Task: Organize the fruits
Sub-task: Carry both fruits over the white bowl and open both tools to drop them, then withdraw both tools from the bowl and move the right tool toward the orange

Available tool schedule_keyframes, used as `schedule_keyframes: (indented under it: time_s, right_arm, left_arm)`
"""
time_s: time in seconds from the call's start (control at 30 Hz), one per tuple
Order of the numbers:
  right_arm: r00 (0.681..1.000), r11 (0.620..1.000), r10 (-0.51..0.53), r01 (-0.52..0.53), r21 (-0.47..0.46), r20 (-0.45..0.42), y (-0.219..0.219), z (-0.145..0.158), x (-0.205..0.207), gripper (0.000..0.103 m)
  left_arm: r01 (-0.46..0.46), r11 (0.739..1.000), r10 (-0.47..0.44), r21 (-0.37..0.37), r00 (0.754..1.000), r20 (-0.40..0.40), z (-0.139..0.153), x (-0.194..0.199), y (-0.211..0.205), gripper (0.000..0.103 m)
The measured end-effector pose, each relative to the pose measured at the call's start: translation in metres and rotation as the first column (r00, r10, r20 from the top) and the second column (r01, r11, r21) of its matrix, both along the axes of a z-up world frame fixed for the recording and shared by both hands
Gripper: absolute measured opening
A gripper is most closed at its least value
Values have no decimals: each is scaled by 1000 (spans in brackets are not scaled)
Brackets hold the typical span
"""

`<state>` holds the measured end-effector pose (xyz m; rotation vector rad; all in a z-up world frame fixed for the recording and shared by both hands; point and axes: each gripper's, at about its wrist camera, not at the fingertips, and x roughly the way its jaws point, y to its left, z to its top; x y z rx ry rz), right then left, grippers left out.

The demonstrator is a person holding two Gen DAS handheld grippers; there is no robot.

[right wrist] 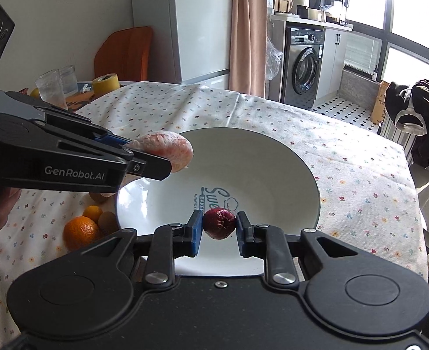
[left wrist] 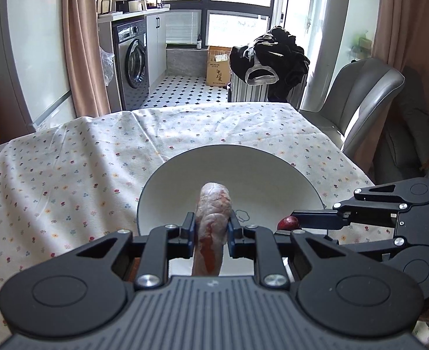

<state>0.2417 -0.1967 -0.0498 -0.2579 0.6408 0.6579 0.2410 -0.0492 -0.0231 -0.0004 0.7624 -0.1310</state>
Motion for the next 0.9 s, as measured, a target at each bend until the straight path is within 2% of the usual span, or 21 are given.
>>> schedule_keyframes:
  time_s: [0.23, 0.3, 0.4, 0.5, 0.57, 0.63, 0.87, 0.9]
  right_arm:
    - [999, 999, 34, -34, -19, -24, 1, -2, 16, 24]
    - [999, 999, 47, -47, -20, -18, 1, -1, 18, 32]
    - [999, 999, 48, -49, -19, -19, 0, 0, 20, 36]
    - [999, 999, 48, -48, -20, -15, -1, 0, 20, 54]
    - [998, 998, 57, -57, -20, 7, 0, 3, 15, 70]
    - [998, 998, 63, -62, -21, 21, 0, 5, 10, 75]
    - [998, 998, 61, -60, -34, 36, 4, 9, -4, 86]
    - [997, 998, 62, -61, -34, 39, 4, 10, -8, 87]
  left_arm:
    - [-32, 999, 32, 8, 998, -52, -12, 17, -2, 20]
    - [-39, 999, 39, 4, 997, -63, -13, 19, -1, 20]
    - [-59, 998, 60, 25, 997, -41, -9, 17, 0, 23]
    - [-58, 998, 59, 18, 998, -37, -5, 12, 2, 24]
    - [-63, 998, 64, 24, 997, -31, -3, 7, 3, 27]
    - [-72, 997, 72, 26, 997, -18, -1, 2, 5, 40]
    - [-94, 995, 94, 12, 996, 9, 3, -19, 14, 59]
    - [-98, 995, 97, 18, 995, 16, 4, -23, 15, 65]
